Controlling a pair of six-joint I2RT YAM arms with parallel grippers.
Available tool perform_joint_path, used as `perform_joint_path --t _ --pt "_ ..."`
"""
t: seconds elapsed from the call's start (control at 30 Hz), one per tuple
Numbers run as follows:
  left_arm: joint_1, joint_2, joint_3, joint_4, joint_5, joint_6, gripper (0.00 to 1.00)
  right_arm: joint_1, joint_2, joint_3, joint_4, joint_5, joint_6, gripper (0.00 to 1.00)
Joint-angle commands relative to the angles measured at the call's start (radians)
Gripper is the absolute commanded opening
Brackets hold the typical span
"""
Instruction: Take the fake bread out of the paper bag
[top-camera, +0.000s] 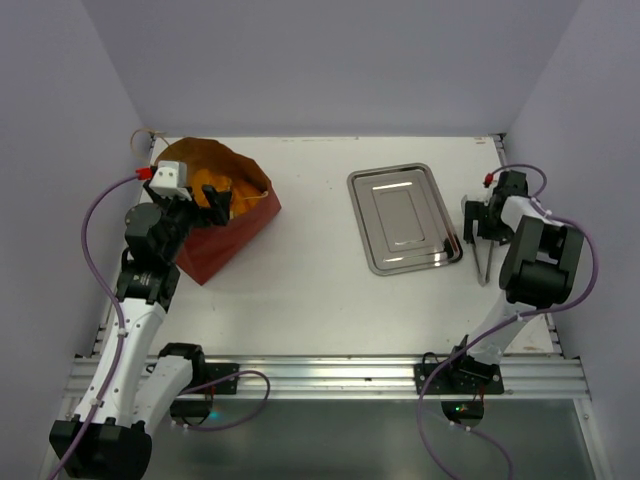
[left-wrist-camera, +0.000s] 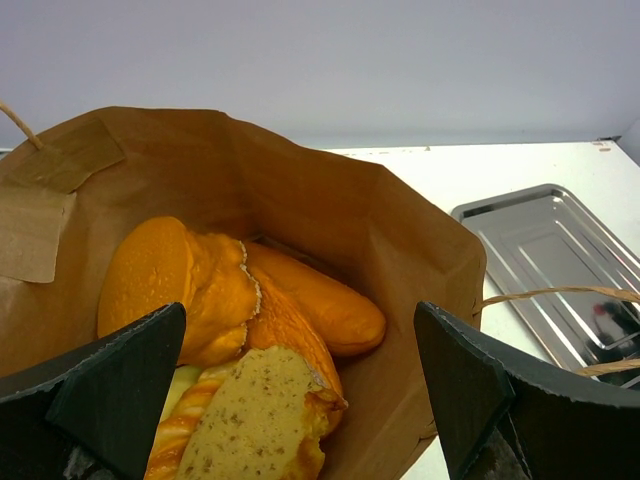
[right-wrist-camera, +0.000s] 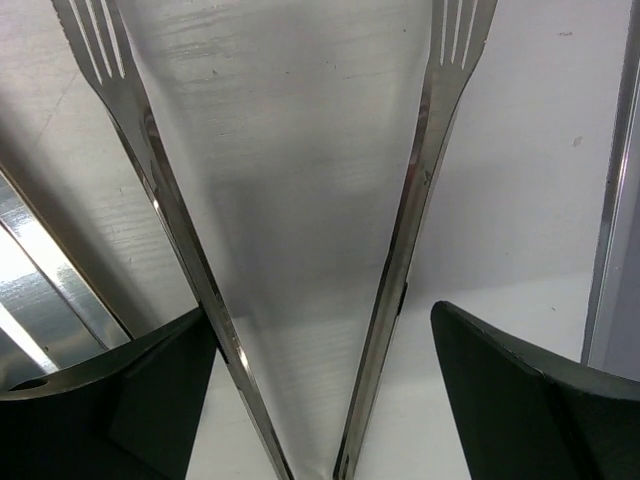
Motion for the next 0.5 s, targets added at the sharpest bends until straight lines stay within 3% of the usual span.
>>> perform_joint_path --t 0.0,0.47 --pt "-0.006 -0.009 0.008 0.032 0.023 0.018 1.00 -0.032 0.018 -0.016 0.010 -0.037 -0.054 0.91" --pt "-0.006 -0.055 -0.047 0.043 0.040 0.016 1.00 -0.086 0.023 -0.024 -0.071 -0.203 -0.206 0.88"
